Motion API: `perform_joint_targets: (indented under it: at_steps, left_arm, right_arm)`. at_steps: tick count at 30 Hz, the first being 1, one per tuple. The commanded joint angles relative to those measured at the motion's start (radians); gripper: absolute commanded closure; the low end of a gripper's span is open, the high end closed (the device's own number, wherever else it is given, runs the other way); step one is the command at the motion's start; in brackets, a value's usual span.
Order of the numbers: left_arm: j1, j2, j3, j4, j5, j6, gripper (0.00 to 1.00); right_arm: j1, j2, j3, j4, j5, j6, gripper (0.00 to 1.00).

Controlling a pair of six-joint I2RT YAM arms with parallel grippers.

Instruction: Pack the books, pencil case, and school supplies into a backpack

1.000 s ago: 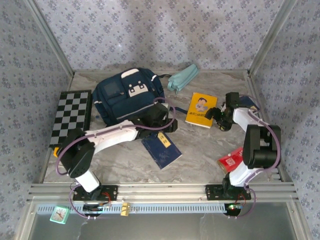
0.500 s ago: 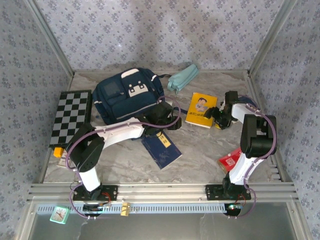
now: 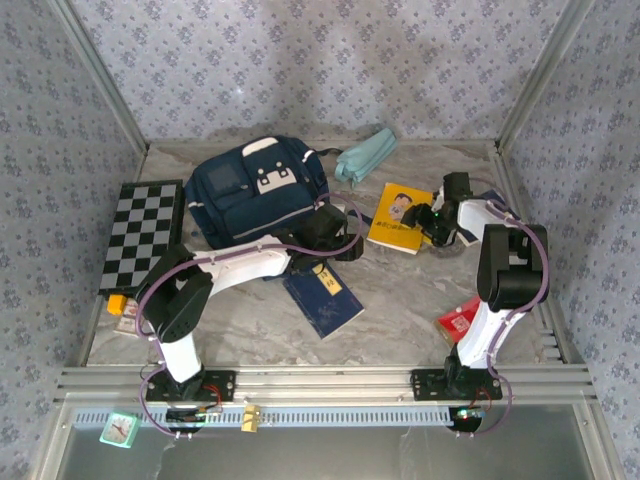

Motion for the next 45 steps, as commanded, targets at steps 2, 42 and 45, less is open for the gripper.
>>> perform_joint_targets:
  at_steps: [2, 42, 45]
  left_arm:
    - [-0.005, -0.001, 0.018, -0.001, -0.017, 0.010, 0.35]
    - [-0.006, -0.103, -0.017, 0.004, -0.012, 0.000, 0.31]
    - [-0.004, -0.118, -0.018, -0.012, -0.007, -0.006, 0.31]
  right_arm:
    - [-0.003, -0.025, 0.027, 0.004, -0.059, -0.014, 0.33]
    - [-0.011, -0.268, -0.239, -0.012, -0.205, -0.015, 1.00]
    - [-0.010, -0.349, -0.307, -0.098, -0.205, -0.053, 1.00]
